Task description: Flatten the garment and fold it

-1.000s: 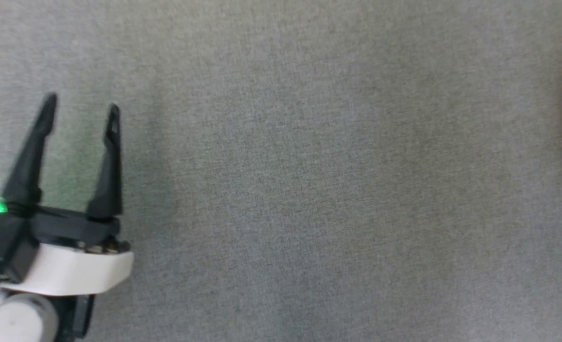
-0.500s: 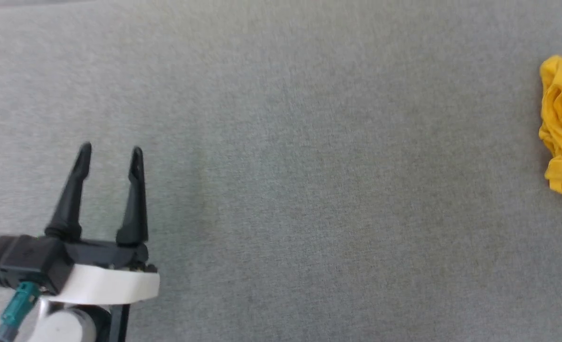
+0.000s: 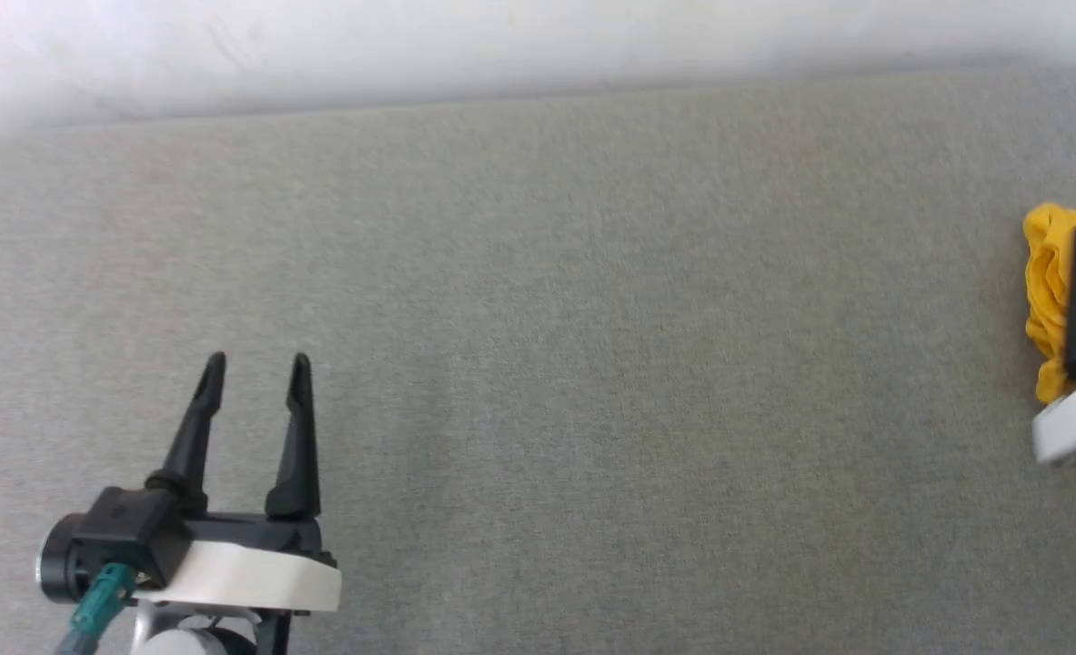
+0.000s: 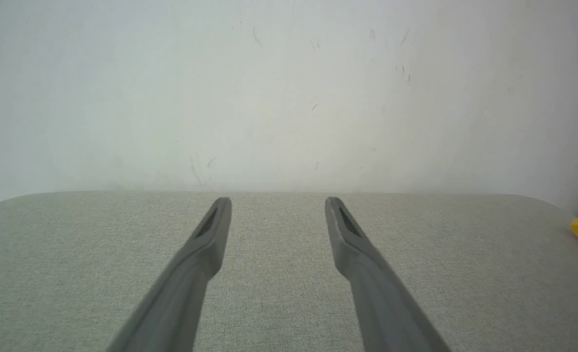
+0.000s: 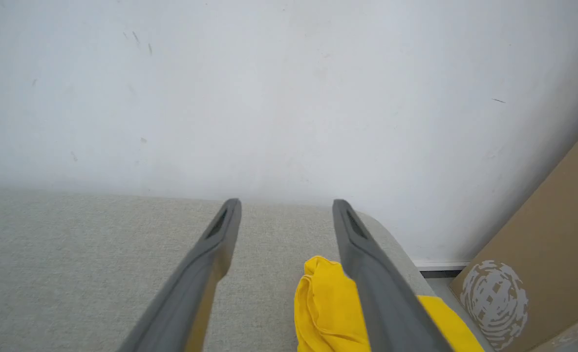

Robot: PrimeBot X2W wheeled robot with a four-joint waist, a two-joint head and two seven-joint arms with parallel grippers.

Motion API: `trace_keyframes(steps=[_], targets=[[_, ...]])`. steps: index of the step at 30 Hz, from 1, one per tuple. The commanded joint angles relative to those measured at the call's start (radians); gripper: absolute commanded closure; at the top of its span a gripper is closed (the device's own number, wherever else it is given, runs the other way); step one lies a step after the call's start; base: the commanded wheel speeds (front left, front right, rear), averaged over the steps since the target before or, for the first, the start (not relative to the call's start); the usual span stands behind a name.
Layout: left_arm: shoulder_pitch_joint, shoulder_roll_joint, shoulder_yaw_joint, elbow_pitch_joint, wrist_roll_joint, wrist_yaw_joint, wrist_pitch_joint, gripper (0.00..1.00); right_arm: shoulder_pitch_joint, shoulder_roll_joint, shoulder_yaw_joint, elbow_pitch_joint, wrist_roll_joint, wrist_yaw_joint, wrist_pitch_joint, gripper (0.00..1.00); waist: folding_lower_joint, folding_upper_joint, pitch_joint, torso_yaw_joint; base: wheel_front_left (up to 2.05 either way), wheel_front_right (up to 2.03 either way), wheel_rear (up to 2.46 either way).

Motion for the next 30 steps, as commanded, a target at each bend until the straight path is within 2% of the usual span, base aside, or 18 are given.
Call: trace_keyframes(steps=[1,5,14,19,30], targets=[[0.011,-0.015,-0.006,0.012,0.009,-0.017,-0.008,0.0,0.056,0.039,0.017,-0.055,-0.017,-0.002,-0.007,0.0,0.0002,0.0,-0.061,0.042,0.0,0.0,0.0],[0.017,-0.05,0.0,0.032,0.023,-0.036,-0.01,0.0,0.139,0.092,0.057,-0.117,-0.031,-0.002,-0.02,0.0,0.0002,0.0,-0.086,0.056,0.0,0.0,0.0],[0.053,-0.114,0.036,0.071,0.087,-0.081,-0.01,0.0,0.221,0.141,0.117,-0.139,-0.076,-0.002,-0.063,0.0,0.0002,0.0,-0.119,0.065,0.0,0.0,0.0],[0.09,-0.15,0.054,0.1,0.115,-0.098,-0.01,0.0,0.269,0.15,0.12,-0.143,-0.1,-0.002,-0.111,0.0,0.0002,0.0,-0.131,0.072,0.0,0.0,0.0],[0.113,-0.206,0.096,0.13,0.159,-0.154,-0.01,0.0,0.281,0.151,0.116,-0.068,-0.039,-0.002,-0.155,0.0,0.0002,0.0,-0.139,0.084,0.0,0.0,0.0]])
